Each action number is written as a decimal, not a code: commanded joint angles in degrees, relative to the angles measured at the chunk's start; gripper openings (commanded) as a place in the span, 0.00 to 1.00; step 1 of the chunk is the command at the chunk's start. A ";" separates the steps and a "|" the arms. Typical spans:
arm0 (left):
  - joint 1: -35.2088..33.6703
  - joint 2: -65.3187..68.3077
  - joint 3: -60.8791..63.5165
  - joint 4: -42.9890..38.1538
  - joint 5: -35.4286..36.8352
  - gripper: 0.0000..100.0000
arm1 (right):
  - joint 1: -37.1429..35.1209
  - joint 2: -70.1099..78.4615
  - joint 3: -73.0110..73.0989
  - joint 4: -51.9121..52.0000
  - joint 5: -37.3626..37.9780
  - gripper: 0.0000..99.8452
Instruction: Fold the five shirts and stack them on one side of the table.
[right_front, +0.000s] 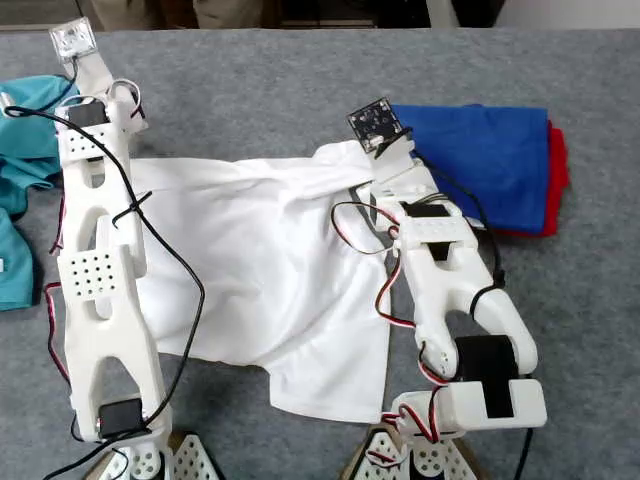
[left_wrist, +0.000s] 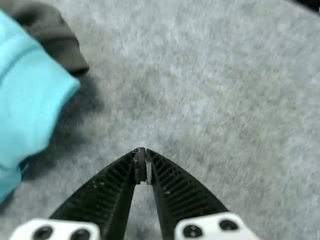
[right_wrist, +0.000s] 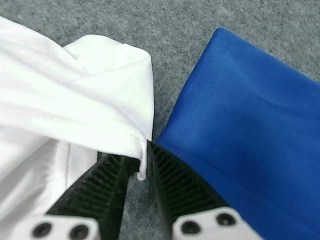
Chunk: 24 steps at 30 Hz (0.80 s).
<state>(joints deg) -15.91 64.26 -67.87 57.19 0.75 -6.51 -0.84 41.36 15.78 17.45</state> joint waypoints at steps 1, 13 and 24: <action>0.09 0.31 -5.45 0.09 0.44 0.02 | -0.31 -0.13 -2.59 -0.26 0.53 0.00; 1.14 -1.45 -27.60 41.49 -5.10 0.02 | -0.31 -0.13 -2.59 -0.26 0.53 0.00; -0.53 -10.24 -10.81 44.22 -6.24 0.02 | -0.22 -0.13 -2.59 -0.26 0.53 0.00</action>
<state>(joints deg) -16.62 62.68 -86.51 100.26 -4.97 -6.51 -0.84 41.36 15.78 17.45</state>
